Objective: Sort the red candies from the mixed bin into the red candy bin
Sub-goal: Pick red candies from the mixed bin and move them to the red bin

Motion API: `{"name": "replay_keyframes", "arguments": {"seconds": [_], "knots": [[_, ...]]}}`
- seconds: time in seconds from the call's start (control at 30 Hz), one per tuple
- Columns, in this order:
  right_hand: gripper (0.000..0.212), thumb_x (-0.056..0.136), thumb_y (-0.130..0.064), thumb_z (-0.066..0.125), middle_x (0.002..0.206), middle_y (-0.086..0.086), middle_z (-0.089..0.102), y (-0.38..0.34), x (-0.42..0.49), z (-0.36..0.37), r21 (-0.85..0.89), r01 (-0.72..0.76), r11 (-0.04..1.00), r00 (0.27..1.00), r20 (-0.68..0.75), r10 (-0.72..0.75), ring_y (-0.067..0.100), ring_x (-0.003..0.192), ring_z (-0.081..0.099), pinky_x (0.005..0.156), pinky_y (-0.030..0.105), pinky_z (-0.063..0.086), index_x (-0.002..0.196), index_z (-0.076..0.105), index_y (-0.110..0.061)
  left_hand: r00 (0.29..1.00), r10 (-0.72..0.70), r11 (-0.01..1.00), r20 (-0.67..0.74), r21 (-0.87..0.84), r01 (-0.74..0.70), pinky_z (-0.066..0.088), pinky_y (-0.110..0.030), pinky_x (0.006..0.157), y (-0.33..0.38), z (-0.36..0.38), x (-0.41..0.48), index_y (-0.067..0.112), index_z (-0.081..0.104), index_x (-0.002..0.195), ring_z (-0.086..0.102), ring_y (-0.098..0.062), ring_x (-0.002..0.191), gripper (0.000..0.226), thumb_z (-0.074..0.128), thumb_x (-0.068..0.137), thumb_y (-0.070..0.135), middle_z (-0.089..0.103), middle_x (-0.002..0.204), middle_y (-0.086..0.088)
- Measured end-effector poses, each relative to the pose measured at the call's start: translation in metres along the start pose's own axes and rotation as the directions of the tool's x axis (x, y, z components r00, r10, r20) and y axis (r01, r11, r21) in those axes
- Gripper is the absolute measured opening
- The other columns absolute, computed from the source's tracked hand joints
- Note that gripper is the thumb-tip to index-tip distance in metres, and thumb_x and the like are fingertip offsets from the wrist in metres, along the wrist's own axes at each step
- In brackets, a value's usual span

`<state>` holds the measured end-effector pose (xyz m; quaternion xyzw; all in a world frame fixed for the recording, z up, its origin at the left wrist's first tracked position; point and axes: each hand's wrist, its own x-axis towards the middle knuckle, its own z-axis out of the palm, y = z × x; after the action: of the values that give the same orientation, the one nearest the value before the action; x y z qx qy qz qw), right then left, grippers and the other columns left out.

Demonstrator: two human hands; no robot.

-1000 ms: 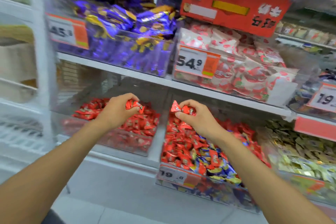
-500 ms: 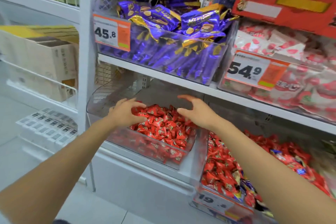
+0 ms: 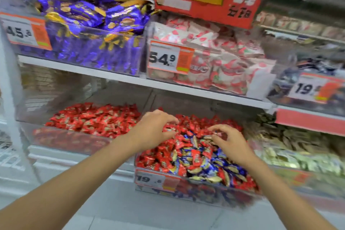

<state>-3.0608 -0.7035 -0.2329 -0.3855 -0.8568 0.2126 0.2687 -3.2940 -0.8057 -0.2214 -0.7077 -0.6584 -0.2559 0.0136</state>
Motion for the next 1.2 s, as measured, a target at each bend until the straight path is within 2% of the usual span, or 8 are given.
{"name": "replay_keyframes", "arguments": {"seconds": [0.13,0.23,0.33,0.6,0.8,1.03,1.13,1.2], "knots": [[0.02,0.089,-0.009,0.062,0.102,-0.008,0.06,0.006,-0.004,-0.009,-0.005,0.005,1.0,1.0,0.005,-0.005,0.006,0.097,0.054,0.083,0.011,0.038,0.096,0.066,-0.027,0.955,-0.011,0.999,0.296,0.048,-0.003,0.029,-0.033,0.11,0.016,0.042,0.012,0.028,0.036,0.144,0.037,-0.023,0.134,0.063,0.057,0.089,0.048,0.043,0.145,-0.005],[0.015,0.094,-0.019,0.058,0.112,-0.012,0.056,0.008,-0.006,-0.014,-0.016,-0.03,0.999,0.997,0.07,0.031,0.003,0.106,0.05,0.092,0.021,0.036,0.101,0.063,-0.031,0.9,-0.057,0.996,0.433,0.09,0.02,0.036,-0.031,0.098,0.008,0.06,0.017,0.024,0.045,0.138,0.047,-0.028,0.12,0.052,0.055,0.091,0.045,0.05,0.128,-0.01],[0.015,0.095,-0.021,0.055,0.117,-0.01,0.056,0.012,-0.006,-0.019,-0.033,-0.059,0.998,0.993,0.098,0.062,0.006,0.111,0.048,0.098,0.026,0.037,0.103,0.065,-0.028,0.951,-0.029,0.999,0.307,0.046,0.016,0.035,-0.029,0.075,0.003,0.056,0.022,0.017,0.06,0.111,0.052,-0.021,0.095,0.028,0.052,0.094,0.038,0.049,0.098,-0.001],[0.017,0.094,-0.017,0.056,0.107,-0.013,0.063,-0.003,0.006,-0.012,0.024,-0.038,0.999,0.994,0.1,0.036,0.003,0.095,0.057,0.083,0.021,0.044,0.104,0.068,-0.024,0.992,-0.016,0.988,0.122,-0.149,0.034,0.039,-0.031,0.066,0.006,0.034,0.009,0.019,0.058,0.088,0.048,-0.009,0.067,0.021,0.05,0.095,0.038,0.059,0.077,0.002],[0.021,0.075,-0.045,0.076,0.106,-0.013,0.059,-0.009,0.003,0.012,-0.148,0.102,0.984,0.894,0.447,-0.026,0.012,0.109,0.046,0.098,0.035,0.035,0.087,0.068,-0.029,0.997,-0.07,0.976,0.02,-0.207,0.072,0.031,-0.026,0.051,0.014,0.023,0.0,0.02,0.052,0.087,0.039,-0.007,0.048,0.025,0.046,0.095,0.043,0.049,0.058,0.002],[0.007,0.09,-0.012,0.062,0.096,-0.003,0.066,-0.014,0.005,-0.012,0.224,-0.043,0.974,0.98,0.201,-0.003,0.012,0.087,0.064,0.083,0.029,0.051,0.089,0.055,-0.014,0.985,-0.099,0.945,-0.14,-0.323,0.049,0.034,-0.011,0.049,0.016,-0.004,-0.004,0.012,0.057,0.088,0.049,0.008,0.048,0.023,0.048,0.096,0.031,0.049,0.054,0.012],[0.012,0.096,-0.011,0.048,0.093,-0.005,0.056,-0.009,0.002,-0.018,0.123,-0.074,0.99,0.962,0.27,0.038,0.018,0.07,0.05,0.063,0.025,0.042,0.102,0.056,-0.018,0.987,-0.104,0.942,-0.12,-0.331,0.059,0.033,-0.014,0.047,0.011,-0.005,-0.008,0.013,0.056,0.088,0.045,-0.001,0.042,0.022,0.048,0.096,0.031,0.055,0.053,0.022],[0.014,0.094,-0.026,0.057,0.095,-0.001,0.049,-0.002,-0.002,-0.012,-0.083,-0.025,0.996,0.917,0.395,0.056,0.017,0.081,0.049,0.071,0.027,0.042,0.107,0.06,-0.02,0.989,-0.095,0.946,-0.114,-0.319,0.054,0.031,-0.018,0.046,0.009,-0.003,-0.01,0.016,0.056,0.087,0.042,-0.006,0.041,0.023,0.048,0.095,0.036,0.055,0.054,0.022]]}}
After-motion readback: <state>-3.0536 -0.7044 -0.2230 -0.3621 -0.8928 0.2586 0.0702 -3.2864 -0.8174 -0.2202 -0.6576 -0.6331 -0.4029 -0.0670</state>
